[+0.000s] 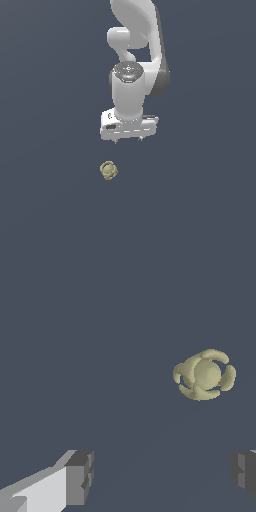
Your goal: Pick up the object and move it to a goal position.
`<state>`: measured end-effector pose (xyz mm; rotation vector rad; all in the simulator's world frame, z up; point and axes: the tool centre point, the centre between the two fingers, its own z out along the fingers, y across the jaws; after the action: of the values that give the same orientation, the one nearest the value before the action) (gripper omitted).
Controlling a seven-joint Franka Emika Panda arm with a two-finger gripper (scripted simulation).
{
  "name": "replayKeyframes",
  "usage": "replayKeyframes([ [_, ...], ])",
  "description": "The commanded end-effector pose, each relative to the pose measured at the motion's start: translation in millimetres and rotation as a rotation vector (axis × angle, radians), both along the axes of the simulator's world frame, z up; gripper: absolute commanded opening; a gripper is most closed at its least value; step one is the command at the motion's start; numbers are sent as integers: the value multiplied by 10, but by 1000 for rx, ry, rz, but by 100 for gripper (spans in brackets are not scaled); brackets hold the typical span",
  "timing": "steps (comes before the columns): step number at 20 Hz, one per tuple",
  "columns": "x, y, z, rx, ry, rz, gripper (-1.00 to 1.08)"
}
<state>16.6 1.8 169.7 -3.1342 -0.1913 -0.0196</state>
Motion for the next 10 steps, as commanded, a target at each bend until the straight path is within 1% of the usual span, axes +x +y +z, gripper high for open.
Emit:
replayKeyframes([
  [1, 66, -57, -51, -2, 1, 39, 100],
  [10, 369, -350, -319, -8, 7, 233, 100],
])
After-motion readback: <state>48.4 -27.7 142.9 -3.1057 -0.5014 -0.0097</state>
